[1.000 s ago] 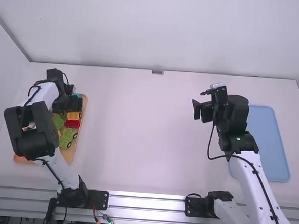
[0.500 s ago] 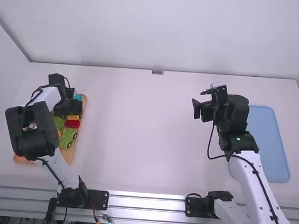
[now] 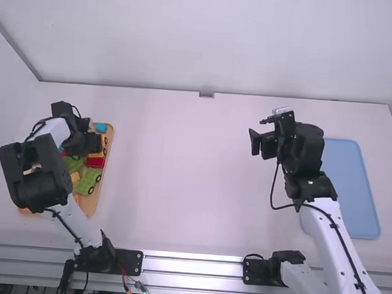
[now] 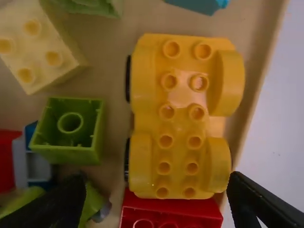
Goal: Assemble lego blocks to make yellow taxi
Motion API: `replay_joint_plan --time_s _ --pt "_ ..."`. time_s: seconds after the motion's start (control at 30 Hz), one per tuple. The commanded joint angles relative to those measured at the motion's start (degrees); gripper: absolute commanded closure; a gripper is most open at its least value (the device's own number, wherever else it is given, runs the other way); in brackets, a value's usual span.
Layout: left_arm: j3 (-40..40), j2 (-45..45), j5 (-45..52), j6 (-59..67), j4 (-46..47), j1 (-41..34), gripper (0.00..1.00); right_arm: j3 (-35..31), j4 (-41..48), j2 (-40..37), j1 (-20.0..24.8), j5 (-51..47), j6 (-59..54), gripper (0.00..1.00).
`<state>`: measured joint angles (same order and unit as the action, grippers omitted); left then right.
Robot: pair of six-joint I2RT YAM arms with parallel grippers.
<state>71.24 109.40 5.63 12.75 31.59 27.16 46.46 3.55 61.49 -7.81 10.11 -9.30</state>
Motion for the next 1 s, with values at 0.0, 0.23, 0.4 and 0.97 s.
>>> replay_joint_plan --time_s 0.0,0.23,0.4,0.97 --pt "-0.4 0.2 2.2 0.8 -0.2 -0.2 0.19 2.3 -0.3 0.3 0.1 0.0 0.0 0.01" --pt "-0.9 0.2 3.8 2.1 -0.5 -0.2 0.23 2.3 -0.1 0.3 1.5 0.2 0.1 0.01" --pt "-2.8 0.2 3.8 2.1 -3.2 -0.2 0.24 2.3 -0.1 0.3 1.4 0.6 0.1 0.01" --pt "-7.2 0.2 2.7 1.9 -10.6 -0.2 0.27 2.3 -2.3 2.7 1.4 0.5 0.1 0.01"
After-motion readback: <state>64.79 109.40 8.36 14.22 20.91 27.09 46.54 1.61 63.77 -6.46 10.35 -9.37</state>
